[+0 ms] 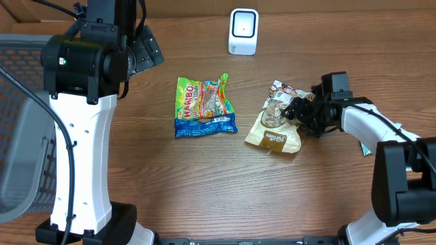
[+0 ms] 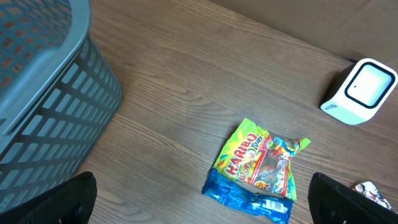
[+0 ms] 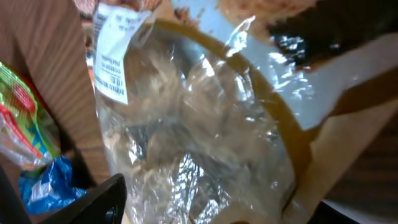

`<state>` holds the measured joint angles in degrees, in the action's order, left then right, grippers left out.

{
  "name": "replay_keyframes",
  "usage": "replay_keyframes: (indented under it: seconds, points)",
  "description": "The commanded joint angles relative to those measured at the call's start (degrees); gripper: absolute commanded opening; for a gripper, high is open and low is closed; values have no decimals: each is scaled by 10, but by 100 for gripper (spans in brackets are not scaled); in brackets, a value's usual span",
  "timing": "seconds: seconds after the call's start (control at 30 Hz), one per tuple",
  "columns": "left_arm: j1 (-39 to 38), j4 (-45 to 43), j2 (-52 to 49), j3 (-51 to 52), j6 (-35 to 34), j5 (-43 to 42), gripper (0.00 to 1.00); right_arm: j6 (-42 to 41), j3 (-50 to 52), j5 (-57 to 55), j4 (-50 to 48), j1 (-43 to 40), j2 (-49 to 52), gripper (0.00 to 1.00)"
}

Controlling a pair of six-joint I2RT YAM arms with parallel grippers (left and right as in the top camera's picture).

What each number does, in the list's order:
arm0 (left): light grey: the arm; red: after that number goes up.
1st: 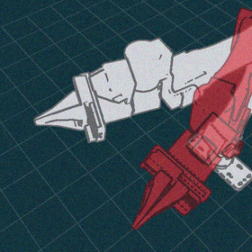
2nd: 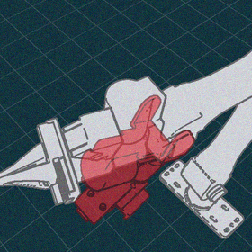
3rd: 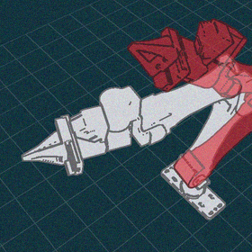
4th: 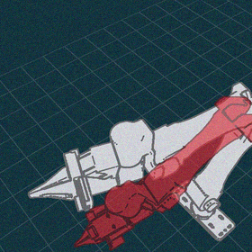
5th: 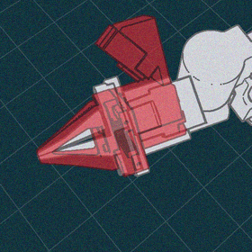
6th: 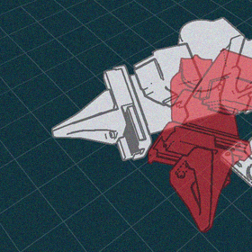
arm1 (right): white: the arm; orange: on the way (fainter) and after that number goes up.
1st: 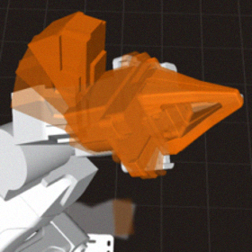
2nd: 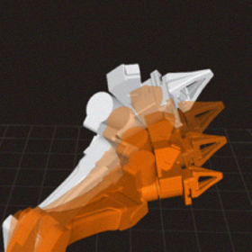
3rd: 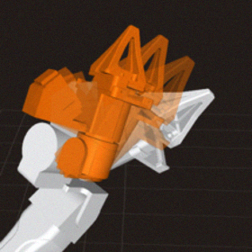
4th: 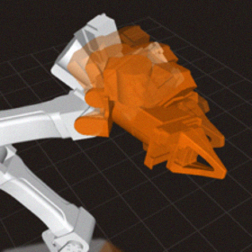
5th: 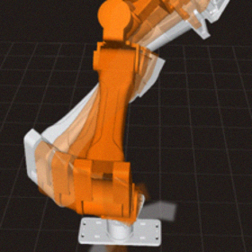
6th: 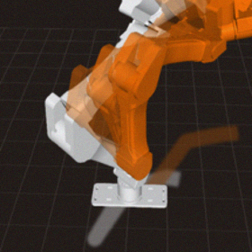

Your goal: Scan the item barcode

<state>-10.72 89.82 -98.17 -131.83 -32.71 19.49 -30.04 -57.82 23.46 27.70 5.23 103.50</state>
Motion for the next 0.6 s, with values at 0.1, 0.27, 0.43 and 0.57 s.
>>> replay_keyframes:
  seconds: [0.1, 0.27, 0.43, 0.57]
  points:
    - [2, -1, 0, -10, -7, 0, 100, -47, 6, -50, -4, 19, 20, 70]
    - [2, -1, 0, -10, -7, 0, 100, -58, 6, -32, -4, 19, 33, 59]
    - [2, -1, 0, -10, -7, 0, 100, -62, 6, -31, -2, 19, 33, 40]
    - [2, -1, 0, -10, -7, 0, 100, -59, 6, -12, -8, 19, 33, 15]
